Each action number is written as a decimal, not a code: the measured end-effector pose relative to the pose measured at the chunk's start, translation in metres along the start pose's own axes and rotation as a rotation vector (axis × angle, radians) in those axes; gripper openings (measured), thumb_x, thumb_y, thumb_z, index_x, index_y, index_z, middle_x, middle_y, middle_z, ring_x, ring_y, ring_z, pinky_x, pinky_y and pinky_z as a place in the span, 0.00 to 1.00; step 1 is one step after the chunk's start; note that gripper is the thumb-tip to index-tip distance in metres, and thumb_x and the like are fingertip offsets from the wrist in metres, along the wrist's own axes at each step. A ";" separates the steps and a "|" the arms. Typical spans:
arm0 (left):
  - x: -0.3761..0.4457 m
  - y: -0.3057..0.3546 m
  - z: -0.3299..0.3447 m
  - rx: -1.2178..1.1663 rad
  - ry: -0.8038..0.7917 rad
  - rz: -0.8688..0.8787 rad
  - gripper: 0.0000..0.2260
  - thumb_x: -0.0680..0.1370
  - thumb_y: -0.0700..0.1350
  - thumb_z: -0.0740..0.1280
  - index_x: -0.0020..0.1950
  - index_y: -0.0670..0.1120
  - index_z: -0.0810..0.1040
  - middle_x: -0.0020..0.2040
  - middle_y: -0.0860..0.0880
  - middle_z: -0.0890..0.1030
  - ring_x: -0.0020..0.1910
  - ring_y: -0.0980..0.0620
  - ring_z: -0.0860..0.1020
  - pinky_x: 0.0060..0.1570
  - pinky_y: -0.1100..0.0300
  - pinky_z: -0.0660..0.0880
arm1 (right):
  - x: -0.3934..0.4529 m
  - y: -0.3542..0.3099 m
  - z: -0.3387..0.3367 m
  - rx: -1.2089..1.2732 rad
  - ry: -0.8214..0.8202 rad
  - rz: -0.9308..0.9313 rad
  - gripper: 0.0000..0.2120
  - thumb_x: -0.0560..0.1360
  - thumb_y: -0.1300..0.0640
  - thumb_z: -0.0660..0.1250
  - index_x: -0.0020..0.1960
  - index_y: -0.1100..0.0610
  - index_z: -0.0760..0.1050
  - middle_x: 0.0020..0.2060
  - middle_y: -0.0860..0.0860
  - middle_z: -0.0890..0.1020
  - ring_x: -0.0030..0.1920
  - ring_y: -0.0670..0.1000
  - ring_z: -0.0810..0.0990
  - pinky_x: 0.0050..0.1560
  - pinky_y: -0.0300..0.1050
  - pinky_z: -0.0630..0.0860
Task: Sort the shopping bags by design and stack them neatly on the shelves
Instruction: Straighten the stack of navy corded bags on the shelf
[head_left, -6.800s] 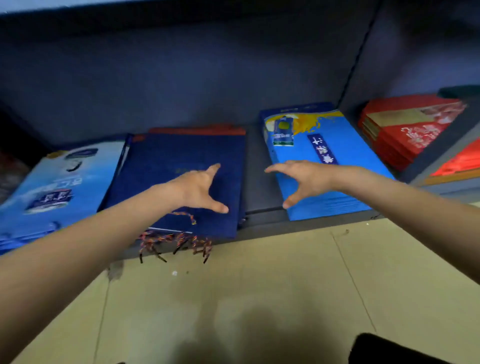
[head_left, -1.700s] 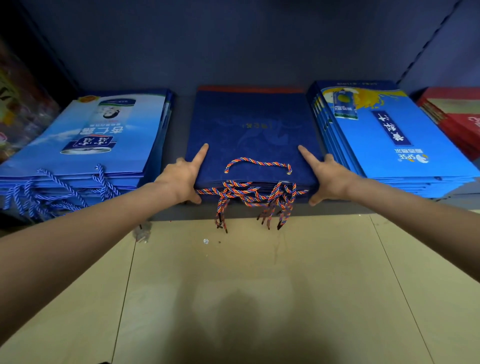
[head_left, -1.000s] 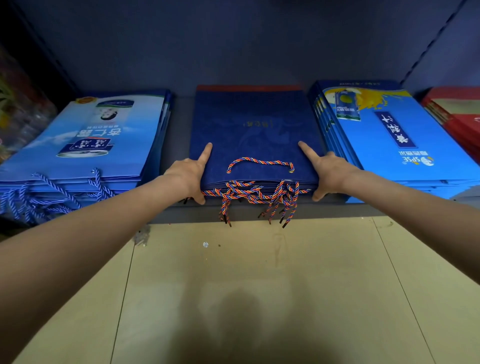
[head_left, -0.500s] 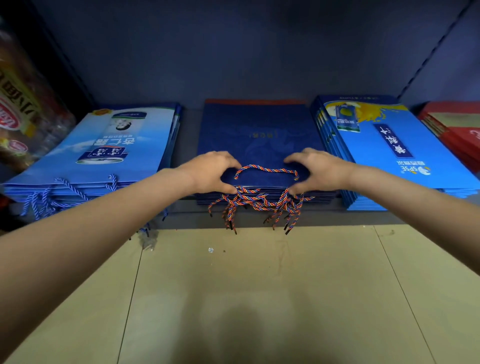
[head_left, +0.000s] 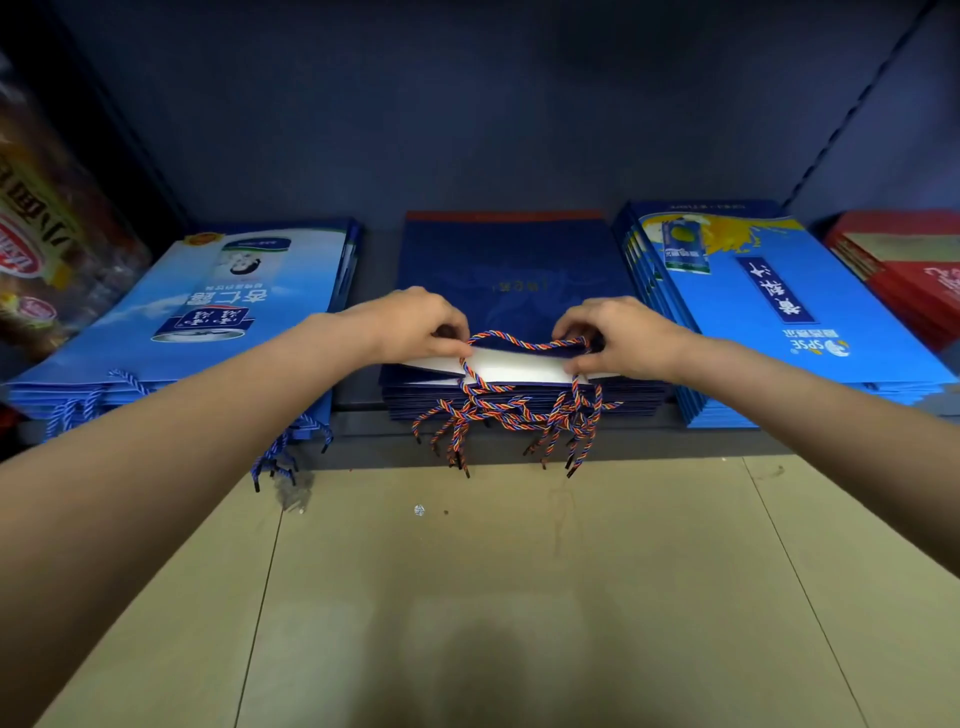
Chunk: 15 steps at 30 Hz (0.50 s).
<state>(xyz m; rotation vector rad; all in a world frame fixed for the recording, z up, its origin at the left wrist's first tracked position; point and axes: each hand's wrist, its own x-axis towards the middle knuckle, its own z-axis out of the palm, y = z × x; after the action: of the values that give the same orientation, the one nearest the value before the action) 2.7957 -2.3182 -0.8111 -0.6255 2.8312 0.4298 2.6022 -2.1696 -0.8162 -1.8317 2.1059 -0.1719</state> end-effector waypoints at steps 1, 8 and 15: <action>0.000 0.000 -0.002 0.008 0.013 0.002 0.14 0.79 0.52 0.63 0.59 0.47 0.79 0.54 0.49 0.82 0.55 0.49 0.77 0.56 0.56 0.71 | 0.000 0.001 -0.003 0.020 0.038 -0.003 0.19 0.71 0.56 0.73 0.59 0.59 0.76 0.52 0.56 0.78 0.51 0.52 0.76 0.51 0.38 0.68; -0.004 0.006 0.000 0.065 0.201 -0.059 0.15 0.82 0.50 0.56 0.59 0.45 0.78 0.53 0.45 0.81 0.54 0.43 0.76 0.51 0.54 0.69 | 0.000 -0.003 -0.006 0.009 0.418 0.032 0.13 0.73 0.55 0.70 0.55 0.59 0.78 0.50 0.54 0.76 0.48 0.54 0.76 0.52 0.51 0.73; 0.000 0.020 0.004 0.182 0.269 -0.157 0.11 0.81 0.50 0.58 0.56 0.46 0.75 0.52 0.43 0.80 0.51 0.39 0.76 0.44 0.54 0.68 | 0.006 -0.002 0.012 0.052 0.391 0.269 0.14 0.69 0.53 0.73 0.51 0.57 0.74 0.52 0.57 0.73 0.57 0.58 0.72 0.55 0.53 0.71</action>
<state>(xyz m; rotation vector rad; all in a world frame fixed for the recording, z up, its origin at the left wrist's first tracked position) 2.7872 -2.2998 -0.8098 -0.9189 2.9917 0.0619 2.6074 -2.1742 -0.8280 -1.5610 2.5572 -0.5496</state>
